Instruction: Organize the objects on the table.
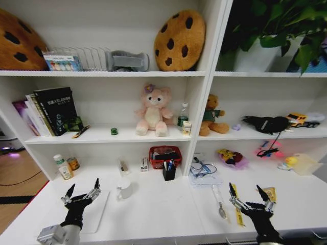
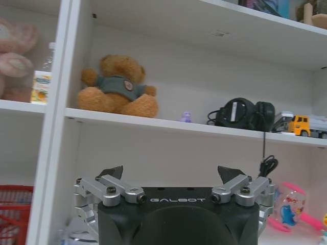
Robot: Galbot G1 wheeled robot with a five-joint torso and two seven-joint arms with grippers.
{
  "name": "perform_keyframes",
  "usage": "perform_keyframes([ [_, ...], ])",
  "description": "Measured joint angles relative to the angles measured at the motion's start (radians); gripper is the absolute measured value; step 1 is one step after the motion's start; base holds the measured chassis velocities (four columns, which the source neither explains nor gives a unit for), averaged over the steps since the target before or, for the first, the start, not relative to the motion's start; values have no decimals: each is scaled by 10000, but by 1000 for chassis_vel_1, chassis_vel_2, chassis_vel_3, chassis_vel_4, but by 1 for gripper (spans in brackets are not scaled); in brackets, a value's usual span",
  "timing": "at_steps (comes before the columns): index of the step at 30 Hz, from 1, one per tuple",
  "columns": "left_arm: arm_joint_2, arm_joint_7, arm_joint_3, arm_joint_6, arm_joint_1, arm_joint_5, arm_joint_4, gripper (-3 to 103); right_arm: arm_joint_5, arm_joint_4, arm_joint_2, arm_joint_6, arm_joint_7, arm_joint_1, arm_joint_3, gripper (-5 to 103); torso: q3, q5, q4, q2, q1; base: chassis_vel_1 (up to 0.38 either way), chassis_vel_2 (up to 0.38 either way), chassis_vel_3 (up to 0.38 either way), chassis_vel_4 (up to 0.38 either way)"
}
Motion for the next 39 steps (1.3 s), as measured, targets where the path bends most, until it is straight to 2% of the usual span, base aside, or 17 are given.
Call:
perform_keyframes([
  [9, 0, -1, 0, 0, 0, 0, 1, 100, 138, -224, 50, -199, 139, 378, 79, 100, 1, -5, -1, -1, 3, -270, -265, 284, 274],
  [12, 0, 6, 1, 0, 0, 0, 0, 100, 201, -282, 73, -328, 286, 551, 92, 100, 3, 6, -4, -2, 3, -319, -330, 300, 314],
  [13, 0, 5, 1, 0, -1, 0, 0, 100, 234, -329, 79, -411, 324, 652, 92, 100, 0, -2, -3, 0, 1, -275, -309, 289, 278],
  [14, -1, 4, 2, 0, 1, 0, 0, 100, 286, -387, 52, -573, 396, 773, 97, 100, 0, -4, 0, 1, -1, -275, -239, 214, 278],
  [15, -1, 12, 3, 0, 0, 0, -1, 100, 407, -489, -21, -876, 480, 955, 95, 100, 2, 13, -5, -1, 2, -164, -239, 214, 119],
  [16, -1, 12, 3, 0, 0, 0, -1, 100, 407, -489, -21, -876, 480, 955, 95, 100, 2, 13, -5, -1, 2, -164, -239, 214, 119],
  [19, -2, 14, 3, -1, 0, 0, 0, 100, 963, -798, -366, -2024, 752, 1678, 93, 100, 1, 1, -2, 1, -1, -31, -129, 88, 64],
  [20, -2, 14, 3, -1, 0, 0, 0, 100, 963, -798, -366, -2024, 752, 1678, 93, 100, 1, 1, -2, 1, -1, -18, -69, 7, 62],
  [22, 0, 12, 2, -1, 0, 0, 0, 100, 1336, -1065, -739, -2804, 763, 2121, 90, 100, 1, -4, -2, 1, 0, 17, 39, -25, -15],
  [23, 0, 12, 2, -1, 0, 0, 0, 100, 1336, -1065, -739, -2804, 763, 2121, 90, 100, 1, -4, -2, 1, 0, 33, 78, -50, -29],
  [25, 2, 6, -1, 0, 0, 0, 0, 100, 1598, -1466, -1159, -3360, 591, 2503, -3, 100, 1, -6, -2, 1, 0, 70, 95, -63, -74],
  [26, 2, 6, -1, 0, 0, 0, 0, 100, 1598, -1466, -1159, -3360, 591, 2503, -3, 100, 1, -6, -2, 1, 0, 89, 95, -63, -80],
  [28, 2, 3, -2, 0, 0, 0, 0, 100, 1705, -1964, -1389, -3842, 493, 2925, -270, 100, 1, -7, -3, 1, 1, 77, 67, -44, -65],
  [34, 1, 1, -1, -1, 0, 0, 0, 100, 1767, -2878, -1454, -4375, 558, 3578, -687, 100, 1, 1, -2, 1, 1, 11, 11, -3, -8],
  [39, 1, 1, 1, -1, 0, 0, 0, 100, 1725, -3613, -1426, -4346, 546, 3730, -740, 100, 1, -1, -6, 1, 1, 0, 0, 0, 0],
])
